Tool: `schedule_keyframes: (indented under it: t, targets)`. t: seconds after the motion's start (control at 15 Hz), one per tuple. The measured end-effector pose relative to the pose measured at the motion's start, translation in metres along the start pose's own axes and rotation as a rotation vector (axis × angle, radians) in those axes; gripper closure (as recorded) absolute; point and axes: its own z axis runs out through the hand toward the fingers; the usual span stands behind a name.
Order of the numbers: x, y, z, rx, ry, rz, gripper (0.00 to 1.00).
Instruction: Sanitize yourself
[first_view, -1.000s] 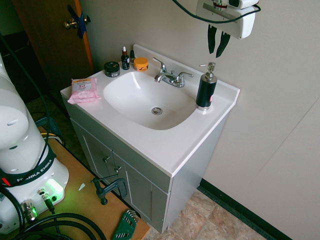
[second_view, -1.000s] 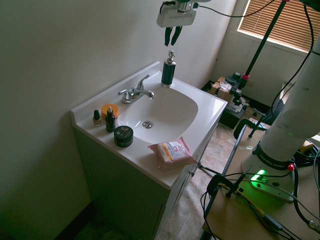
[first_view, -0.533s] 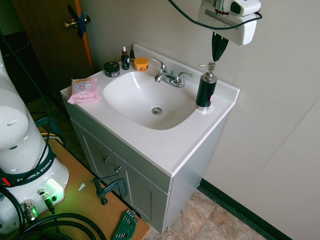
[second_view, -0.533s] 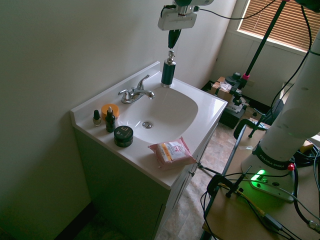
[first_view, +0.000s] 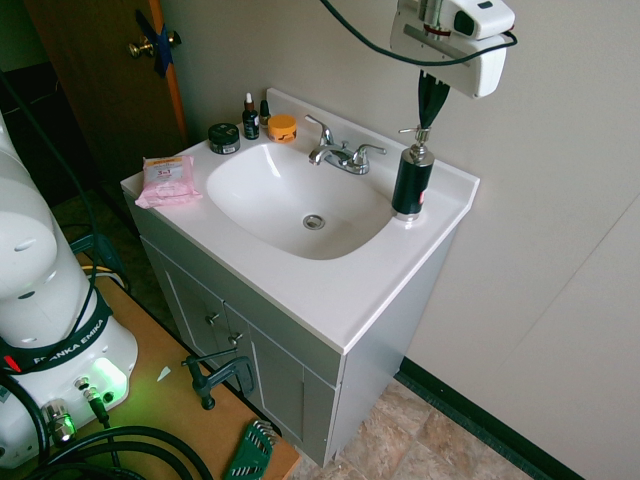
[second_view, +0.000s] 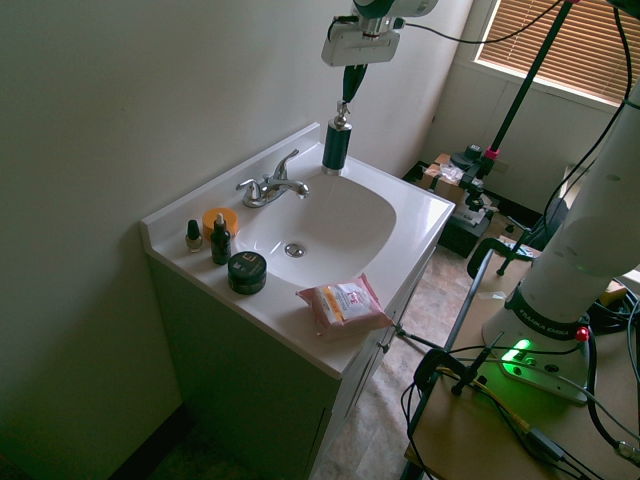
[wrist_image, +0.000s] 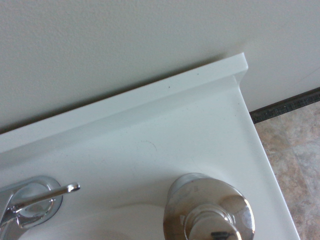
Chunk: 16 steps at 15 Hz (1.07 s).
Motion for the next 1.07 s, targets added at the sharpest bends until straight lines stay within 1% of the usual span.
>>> schedule_keyframes:
  t: [0.47, 0.67, 0.87, 1.07]
  targets:
    - [0.000, -0.001, 0.016, -0.001, 0.006, -0.002, 1.00]
    - [-0.001, -0.005, 0.011, 0.011, 0.013, -0.005, 1.00]
    - [-0.012, -0.013, -0.030, 0.062, 0.031, -0.027, 1.00]
    - [-0.047, -0.015, -0.073, 0.097, 0.036, -0.084, 1.00]
